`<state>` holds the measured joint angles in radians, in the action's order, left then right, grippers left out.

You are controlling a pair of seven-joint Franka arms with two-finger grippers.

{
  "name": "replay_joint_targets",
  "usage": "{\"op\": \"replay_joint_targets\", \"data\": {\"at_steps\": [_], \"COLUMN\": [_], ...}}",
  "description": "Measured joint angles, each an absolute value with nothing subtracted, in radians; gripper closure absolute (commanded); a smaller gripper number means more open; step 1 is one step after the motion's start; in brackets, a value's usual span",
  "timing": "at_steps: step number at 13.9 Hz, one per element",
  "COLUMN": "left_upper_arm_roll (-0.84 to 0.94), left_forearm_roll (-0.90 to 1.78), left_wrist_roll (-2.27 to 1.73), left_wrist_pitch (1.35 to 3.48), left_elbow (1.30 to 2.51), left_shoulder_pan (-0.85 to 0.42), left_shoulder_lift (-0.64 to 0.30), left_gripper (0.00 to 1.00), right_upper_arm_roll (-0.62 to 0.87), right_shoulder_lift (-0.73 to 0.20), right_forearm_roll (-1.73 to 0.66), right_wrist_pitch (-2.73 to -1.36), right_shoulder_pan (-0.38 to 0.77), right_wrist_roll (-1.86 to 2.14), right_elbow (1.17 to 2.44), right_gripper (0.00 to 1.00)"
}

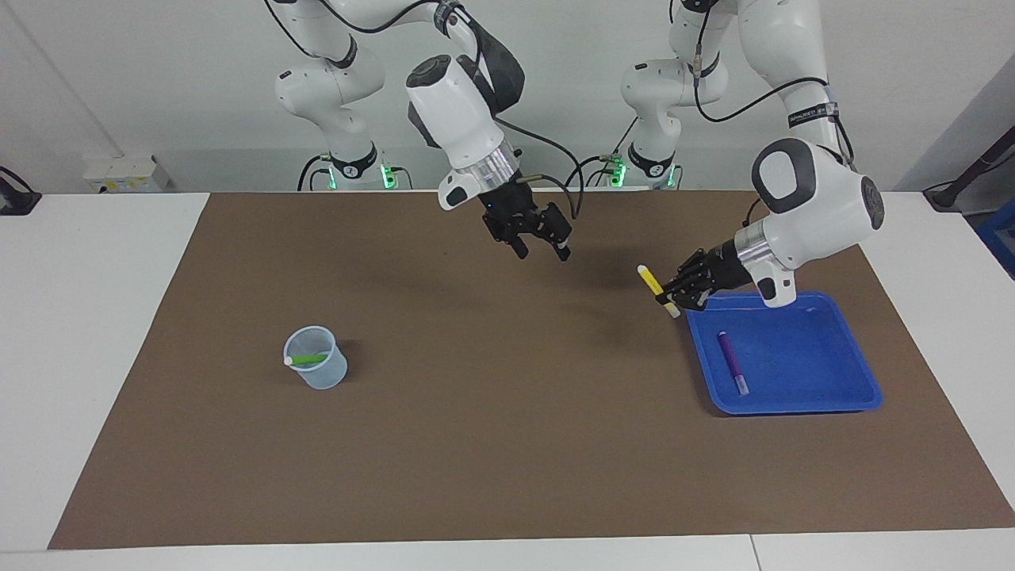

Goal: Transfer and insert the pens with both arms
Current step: 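Bring the yellow pen toward the right gripper with the left gripper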

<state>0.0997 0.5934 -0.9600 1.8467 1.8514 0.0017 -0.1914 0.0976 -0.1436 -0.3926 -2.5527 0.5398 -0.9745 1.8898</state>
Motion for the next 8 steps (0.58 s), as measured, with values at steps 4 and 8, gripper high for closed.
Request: {"op": "replay_joint_targets", "data": {"at_steps": [4,8], "left_upper_arm_roll": [0.101,0.101], "left_forearm_roll": [0.602,0.654], "left_wrist_roll": [-0.979,-1.024], "left_wrist_pitch": [1.847,1.85], "left_elbow": [1.851,1.852], "left_shoulder_pan": [-0.018,-0.023], "left_shoulder_lift": [-0.191,-0.19], "left_gripper": [1.0,1.0], "right_upper_arm_roll": [0.097,0.097], "right_shoulder_lift": [-0.181,-0.206], "right_forearm_roll": [-0.393,-0.393], "right_wrist_pitch": [-2.574,-2.617], "right_shoulder_pan": [0.557,0.585], "right_wrist_roll": [-0.974,-0.974], "right_elbow": [1.867,1.856], "right_gripper": [0.0,0.05]}}
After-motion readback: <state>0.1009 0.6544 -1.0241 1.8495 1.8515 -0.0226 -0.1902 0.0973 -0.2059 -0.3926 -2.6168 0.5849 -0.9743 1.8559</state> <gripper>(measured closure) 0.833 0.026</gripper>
